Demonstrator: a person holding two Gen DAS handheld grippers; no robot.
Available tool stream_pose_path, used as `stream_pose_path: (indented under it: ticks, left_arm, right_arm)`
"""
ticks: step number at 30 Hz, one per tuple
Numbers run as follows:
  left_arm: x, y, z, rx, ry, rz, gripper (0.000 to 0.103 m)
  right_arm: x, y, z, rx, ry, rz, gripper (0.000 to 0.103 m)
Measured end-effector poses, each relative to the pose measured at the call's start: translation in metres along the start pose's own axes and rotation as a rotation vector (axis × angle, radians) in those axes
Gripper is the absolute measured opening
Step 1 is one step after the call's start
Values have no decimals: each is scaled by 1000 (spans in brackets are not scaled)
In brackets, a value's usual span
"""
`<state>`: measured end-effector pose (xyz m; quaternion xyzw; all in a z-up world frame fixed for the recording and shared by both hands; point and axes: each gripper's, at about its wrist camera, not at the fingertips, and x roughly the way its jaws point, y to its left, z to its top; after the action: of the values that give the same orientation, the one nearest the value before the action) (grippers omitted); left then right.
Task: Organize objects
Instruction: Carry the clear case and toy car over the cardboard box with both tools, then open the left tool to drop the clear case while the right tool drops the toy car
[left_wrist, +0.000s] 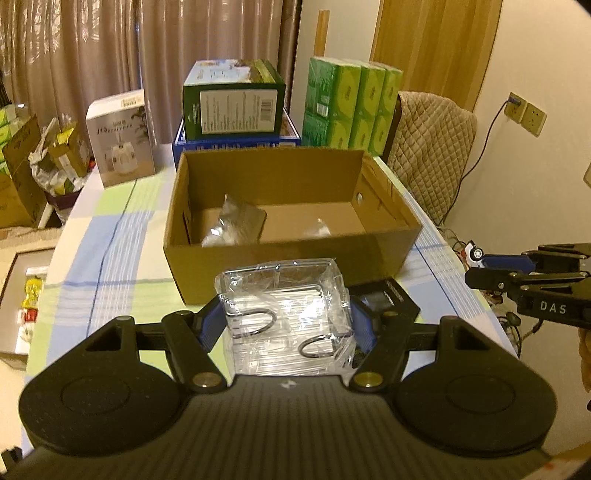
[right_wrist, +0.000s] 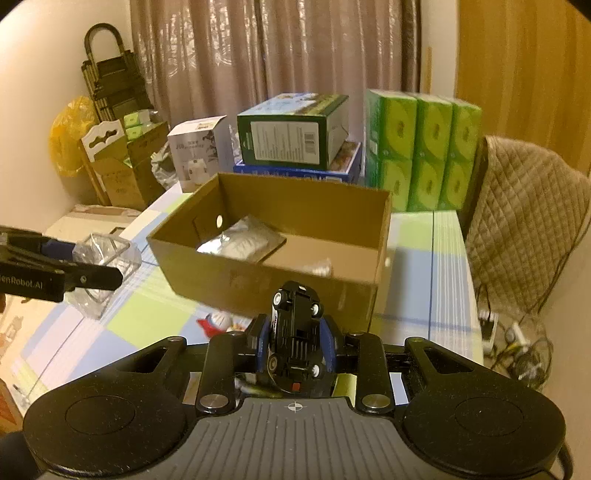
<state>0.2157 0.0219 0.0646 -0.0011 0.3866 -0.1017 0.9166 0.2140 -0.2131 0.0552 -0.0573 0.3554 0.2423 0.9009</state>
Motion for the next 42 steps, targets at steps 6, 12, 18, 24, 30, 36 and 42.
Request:
stream_pose_path:
  ticks: [6, 12, 18, 24, 30, 36, 42]
  left_arm:
    - [13, 10, 38, 13, -6, 3, 65]
    - [40, 13, 73, 25, -6, 1, 65]
    - [77, 15, 94, 19, 9, -3, 65]
    - [112, 17, 105, 41, 37, 8, 65]
    - [143, 21, 108, 32, 57, 4, 65]
    - [169, 23, 107, 13, 66, -2, 74]
    - [175, 26, 105, 6, 59, 12, 78]
  right_arm:
    - [21, -15, 38, 11, -4, 21, 26]
    - [52, -21, 69, 10, -3, 30, 26]
    - [92, -29, 80, 15, 29, 31, 26]
    - [125, -44, 80, 49, 64, 29, 26]
    - [149, -60, 78, 76, 76, 19, 26]
    - [162, -68, 74, 90, 83, 17, 26]
    - [165, -71, 69, 90, 88, 17, 26]
